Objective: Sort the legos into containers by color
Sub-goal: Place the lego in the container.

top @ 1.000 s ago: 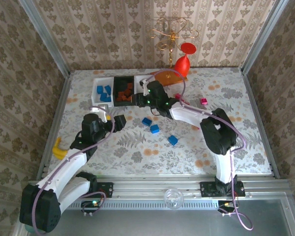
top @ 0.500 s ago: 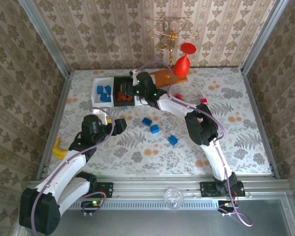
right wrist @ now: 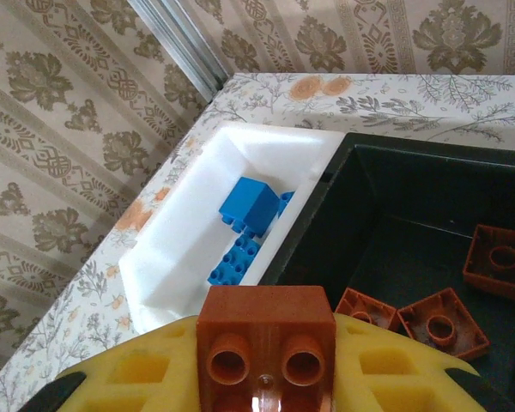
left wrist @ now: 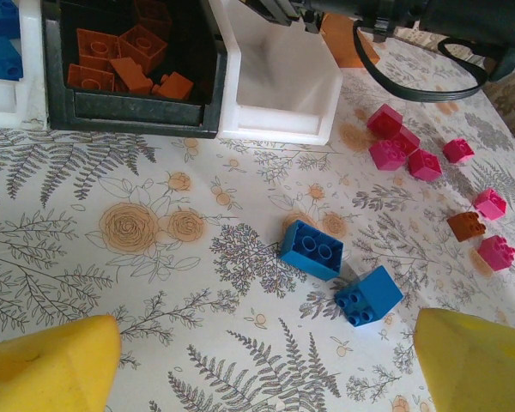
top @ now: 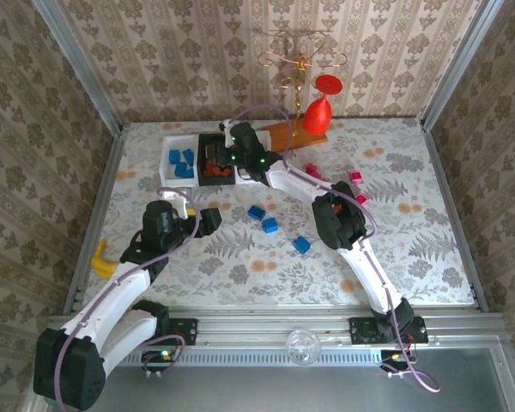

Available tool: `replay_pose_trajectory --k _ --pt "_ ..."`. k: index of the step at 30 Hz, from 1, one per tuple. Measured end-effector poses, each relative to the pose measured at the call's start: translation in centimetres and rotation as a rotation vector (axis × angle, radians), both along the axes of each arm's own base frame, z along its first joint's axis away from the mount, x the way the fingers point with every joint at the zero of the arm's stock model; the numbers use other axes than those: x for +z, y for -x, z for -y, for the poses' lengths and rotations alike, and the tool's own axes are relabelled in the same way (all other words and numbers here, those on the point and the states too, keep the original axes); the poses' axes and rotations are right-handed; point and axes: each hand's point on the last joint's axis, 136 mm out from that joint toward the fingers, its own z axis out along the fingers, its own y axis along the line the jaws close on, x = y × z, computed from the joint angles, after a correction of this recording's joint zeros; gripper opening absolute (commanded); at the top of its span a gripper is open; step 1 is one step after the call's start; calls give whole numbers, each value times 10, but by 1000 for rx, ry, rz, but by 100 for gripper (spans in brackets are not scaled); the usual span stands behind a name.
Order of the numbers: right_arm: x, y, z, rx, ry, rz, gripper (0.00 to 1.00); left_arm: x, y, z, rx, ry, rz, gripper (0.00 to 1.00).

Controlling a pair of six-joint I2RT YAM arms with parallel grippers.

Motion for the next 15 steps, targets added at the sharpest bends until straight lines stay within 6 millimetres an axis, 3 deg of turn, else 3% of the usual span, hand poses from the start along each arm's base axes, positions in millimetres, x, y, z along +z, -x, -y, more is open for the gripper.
replay_pose_trajectory --k 4,11,15 --pt "-2 -11 -5 -5 23 18 31 0 0 0 -1 -4 2 90" --pt "-7 -33 -14 -16 62 67 60 1 1 -1 -2 -5 6 89" --pt "-13 -33 -9 -12 99 58 66 5 4 -1 -3 -2 14 89"
